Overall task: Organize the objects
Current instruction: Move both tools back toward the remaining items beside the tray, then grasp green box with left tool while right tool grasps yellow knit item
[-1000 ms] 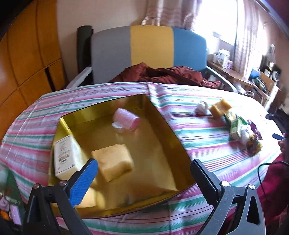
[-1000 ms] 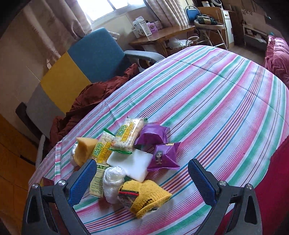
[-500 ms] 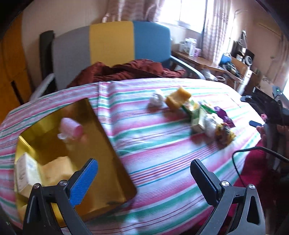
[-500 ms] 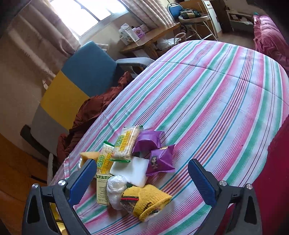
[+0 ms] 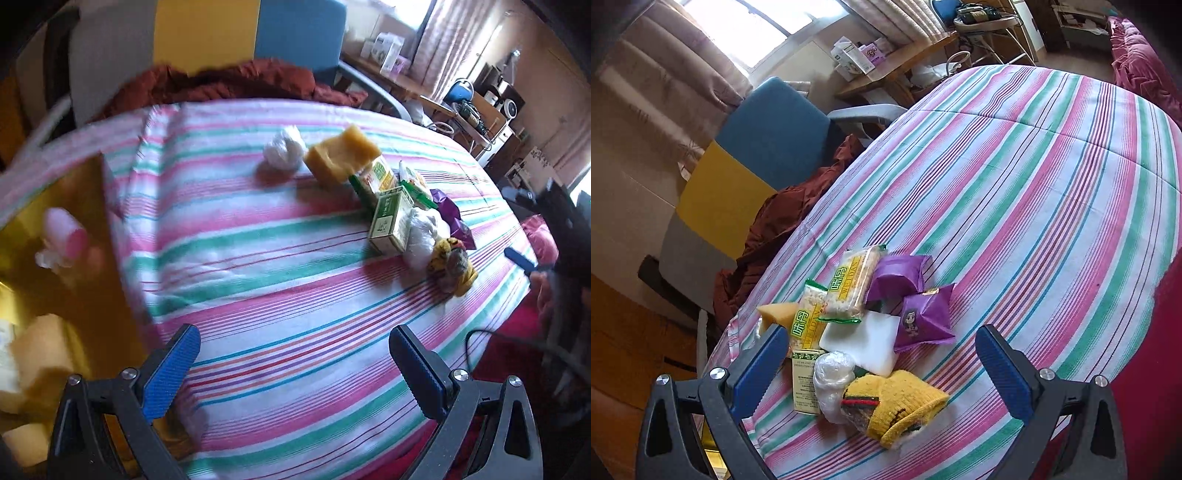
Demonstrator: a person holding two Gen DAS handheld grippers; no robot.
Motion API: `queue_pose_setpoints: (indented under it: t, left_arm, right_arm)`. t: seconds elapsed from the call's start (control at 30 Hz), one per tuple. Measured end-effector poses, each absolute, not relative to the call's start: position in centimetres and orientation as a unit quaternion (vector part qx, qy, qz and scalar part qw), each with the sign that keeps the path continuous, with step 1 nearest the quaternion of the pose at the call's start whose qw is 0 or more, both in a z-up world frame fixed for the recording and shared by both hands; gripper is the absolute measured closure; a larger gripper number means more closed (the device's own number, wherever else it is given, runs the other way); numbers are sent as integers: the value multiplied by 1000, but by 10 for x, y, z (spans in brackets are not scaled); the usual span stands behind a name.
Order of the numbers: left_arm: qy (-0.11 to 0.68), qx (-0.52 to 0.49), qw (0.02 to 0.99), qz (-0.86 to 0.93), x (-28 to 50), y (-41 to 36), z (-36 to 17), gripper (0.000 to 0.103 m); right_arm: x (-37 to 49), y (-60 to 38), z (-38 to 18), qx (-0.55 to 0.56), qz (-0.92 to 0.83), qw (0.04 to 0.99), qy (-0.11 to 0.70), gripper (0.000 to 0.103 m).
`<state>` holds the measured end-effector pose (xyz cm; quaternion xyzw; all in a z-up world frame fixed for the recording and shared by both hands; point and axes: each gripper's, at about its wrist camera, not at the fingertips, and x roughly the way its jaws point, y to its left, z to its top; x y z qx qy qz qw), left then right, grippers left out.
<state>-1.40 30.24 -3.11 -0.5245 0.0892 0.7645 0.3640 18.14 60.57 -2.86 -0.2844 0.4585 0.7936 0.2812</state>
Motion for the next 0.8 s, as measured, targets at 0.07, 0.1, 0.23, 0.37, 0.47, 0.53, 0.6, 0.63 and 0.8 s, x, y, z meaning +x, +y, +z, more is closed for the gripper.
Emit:
queue_pose_setpoints:
  t: [0.07, 0.1, 0.23, 0.37, 0.47, 0.53, 0.6, 0.63, 0.8]
  left_arm:
    - [78, -538, 368, 754, -21, 312, -35, 0]
    - [75, -540, 368, 753, -23, 317, -36, 0]
    - [68, -525, 389, 754, -33, 346, -35, 1]
    - [34, -521, 408, 749, -43, 367, -41, 0]
    - [18, -539, 418, 731, -50, 385, -55, 1]
    - [5, -546, 426, 722, -53, 396, -61, 7]
    - [7, -541, 434, 720, -53, 407, -62, 18]
    - [7, -542, 437, 718, -55, 414, -64, 26]
    - [18, -558, 459, 691, -57, 441, -76, 47]
  right_arm:
    - [180, 605, -29, -288, 795, 278, 456, 0]
    - [179, 605, -29, -290, 795, 276, 455, 0]
    - [177, 605, -30, -297, 795, 270, 454, 0]
    - [177, 605, -30, -297, 795, 266, 457, 0]
    - [175, 605, -31, -300, 795, 263, 457, 0]
    - [174, 605, -32, -302, 795, 260, 457, 0]
    - [173, 605, -32, -305, 795, 258, 457, 0]
    - [172, 605, -33, -306, 795, 257, 457, 0]
    - [171, 605, -33, -309, 796, 253, 455, 0]
